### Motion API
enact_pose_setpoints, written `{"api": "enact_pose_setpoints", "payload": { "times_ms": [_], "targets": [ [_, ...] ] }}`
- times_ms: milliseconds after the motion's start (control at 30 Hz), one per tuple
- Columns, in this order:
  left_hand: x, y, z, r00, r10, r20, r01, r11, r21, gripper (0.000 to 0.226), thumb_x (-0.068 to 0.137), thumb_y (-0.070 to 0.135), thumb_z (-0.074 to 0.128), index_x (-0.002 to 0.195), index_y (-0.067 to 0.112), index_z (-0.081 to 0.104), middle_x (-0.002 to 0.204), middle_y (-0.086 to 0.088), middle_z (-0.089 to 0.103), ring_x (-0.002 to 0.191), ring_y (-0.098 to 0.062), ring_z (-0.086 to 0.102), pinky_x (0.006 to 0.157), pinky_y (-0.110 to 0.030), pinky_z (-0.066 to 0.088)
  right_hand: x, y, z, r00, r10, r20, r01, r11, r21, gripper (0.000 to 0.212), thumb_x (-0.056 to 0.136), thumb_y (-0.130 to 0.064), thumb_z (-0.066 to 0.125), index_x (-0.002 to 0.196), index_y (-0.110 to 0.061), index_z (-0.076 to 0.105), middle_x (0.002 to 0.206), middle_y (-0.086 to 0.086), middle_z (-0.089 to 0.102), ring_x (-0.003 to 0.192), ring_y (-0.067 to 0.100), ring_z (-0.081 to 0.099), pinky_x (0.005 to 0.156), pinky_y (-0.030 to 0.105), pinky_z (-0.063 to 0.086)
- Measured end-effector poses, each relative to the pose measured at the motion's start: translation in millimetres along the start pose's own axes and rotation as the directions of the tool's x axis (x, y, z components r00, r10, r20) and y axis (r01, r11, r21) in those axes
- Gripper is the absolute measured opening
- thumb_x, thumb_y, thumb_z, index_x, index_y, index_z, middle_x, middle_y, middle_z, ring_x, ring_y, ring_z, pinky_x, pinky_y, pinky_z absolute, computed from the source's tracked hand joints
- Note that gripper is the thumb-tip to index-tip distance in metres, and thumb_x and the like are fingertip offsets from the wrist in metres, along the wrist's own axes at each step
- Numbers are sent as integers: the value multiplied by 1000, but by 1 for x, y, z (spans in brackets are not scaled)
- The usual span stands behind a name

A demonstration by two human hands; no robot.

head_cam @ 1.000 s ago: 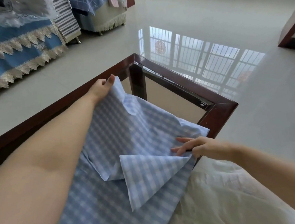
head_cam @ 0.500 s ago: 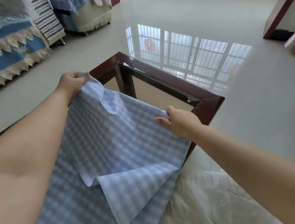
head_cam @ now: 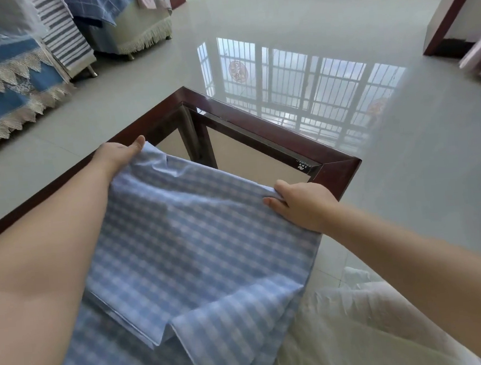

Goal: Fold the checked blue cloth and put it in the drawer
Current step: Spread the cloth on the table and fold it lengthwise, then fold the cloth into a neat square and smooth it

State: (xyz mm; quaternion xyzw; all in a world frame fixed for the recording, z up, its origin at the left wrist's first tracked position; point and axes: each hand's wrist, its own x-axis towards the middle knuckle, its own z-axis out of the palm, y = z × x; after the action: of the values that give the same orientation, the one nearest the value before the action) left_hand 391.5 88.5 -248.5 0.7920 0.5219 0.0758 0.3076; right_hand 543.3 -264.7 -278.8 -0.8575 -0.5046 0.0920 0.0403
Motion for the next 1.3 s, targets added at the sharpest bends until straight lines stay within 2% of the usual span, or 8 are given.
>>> {"api": "enact_pose_setpoints", "payload": {
  "times_ms": [67,167,333,433,700,900,1067,1300],
  "targets": [
    [3,16,6,1000,-5,-20,6,1000,22,54,88,61,49,72,10,58,82,-18,54,87,-33,51,77,-35,39,-4,-1,1,997,-55,-47,54,999,-6,38,96,-56,26,88,-20,33,66,-3,48,62,25,52,54,33,42],
    [3,36,10,992,-122,8,121,990,78,73,84,57,58,129,0,53,135,-20,51,125,-36,48,103,-39,37,-6,-5,0,994,-80,-73,79,997,-17,40,95,-58,22,88,-21,34,67,-3,51,62,24,54,55,34,44],
    [11,42,5,961,-215,173,255,933,-253,39,82,41,67,101,8,63,112,-10,64,84,-31,64,80,-39,51,-11,1,-3,999,44,-20,-41,991,123,44,99,-51,17,86,-16,42,67,2,49,68,29,53,60,37,44],
    [22,37,0,981,-183,-69,137,894,-426,54,74,41,74,111,4,62,120,-3,61,105,-23,61,93,-32,49,-8,-2,-20,999,8,-52,8,959,283,46,99,-51,21,87,-15,47,76,6,57,71,26,56,66,42,49],
    [19,52,9,966,-91,-240,-41,870,-492,37,85,35,70,63,22,42,97,-4,53,89,-12,48,60,-11,40,15,30,-24,977,207,54,-213,960,182,53,94,-62,19,89,-20,52,89,1,62,79,22,57,67,35,43],
    [33,76,-19,935,66,-348,-277,749,-603,39,85,33,70,114,14,54,107,0,61,101,-13,53,79,-10,44,37,38,-46,909,294,-296,-244,950,194,51,92,-64,30,92,-19,51,85,0,58,79,23,56,65,35,45],
    [13,68,10,954,290,-80,-272,945,183,76,88,58,51,149,33,14,160,-6,11,144,-35,14,116,-51,14,51,40,-31,961,232,-152,-223,972,73,74,86,-68,39,148,-33,18,159,3,12,147,27,5,115,54,7],
    [-28,-15,78,973,194,121,-229,827,514,64,93,64,17,151,37,8,161,4,-3,148,-25,-4,116,-50,-1,4,19,23,984,-163,68,170,977,-129,78,80,-77,8,149,-40,0,160,-7,-5,146,18,-15,115,53,-13]
  ]
}}
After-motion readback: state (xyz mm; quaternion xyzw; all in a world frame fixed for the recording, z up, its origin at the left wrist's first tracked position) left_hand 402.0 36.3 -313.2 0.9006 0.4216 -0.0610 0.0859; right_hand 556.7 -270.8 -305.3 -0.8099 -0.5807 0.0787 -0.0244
